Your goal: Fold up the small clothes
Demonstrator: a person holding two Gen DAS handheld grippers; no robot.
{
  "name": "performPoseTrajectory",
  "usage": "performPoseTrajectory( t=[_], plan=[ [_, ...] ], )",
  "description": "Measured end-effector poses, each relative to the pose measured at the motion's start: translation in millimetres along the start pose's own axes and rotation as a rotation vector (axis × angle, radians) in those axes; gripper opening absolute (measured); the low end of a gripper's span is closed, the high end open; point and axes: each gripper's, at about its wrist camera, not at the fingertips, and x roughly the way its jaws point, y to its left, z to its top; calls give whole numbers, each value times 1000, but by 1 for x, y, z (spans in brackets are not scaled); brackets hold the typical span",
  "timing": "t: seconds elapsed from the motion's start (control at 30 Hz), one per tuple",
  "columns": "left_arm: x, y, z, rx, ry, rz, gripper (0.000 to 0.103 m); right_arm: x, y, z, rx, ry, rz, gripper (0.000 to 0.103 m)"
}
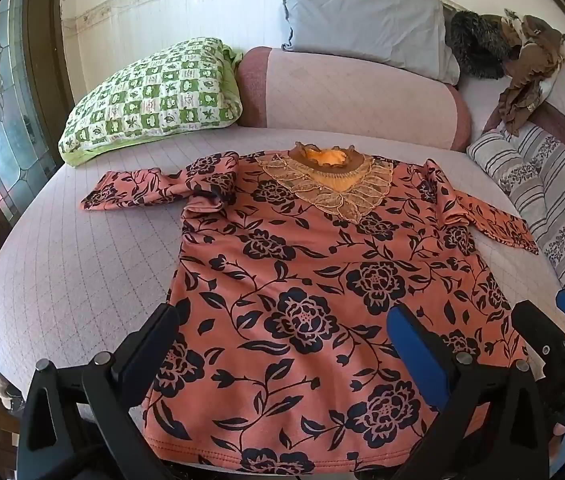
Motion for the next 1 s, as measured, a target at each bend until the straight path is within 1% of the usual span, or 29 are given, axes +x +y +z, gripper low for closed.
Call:
performPoseTrajectory(
  t=[0.03, 0.67, 1.0],
  plan=[
    [0, 0, 0, 1, -1, 1, 103, 0, 0, 0, 8, 10, 4, 103],
    [3, -2, -2, 1, 4, 6, 103, -3, 0, 1, 10, -1, 9, 103],
    [2, -2, -3, 1, 7, 4, 103, -5, 0, 3, 34, -19, 32, 103]
  ],
)
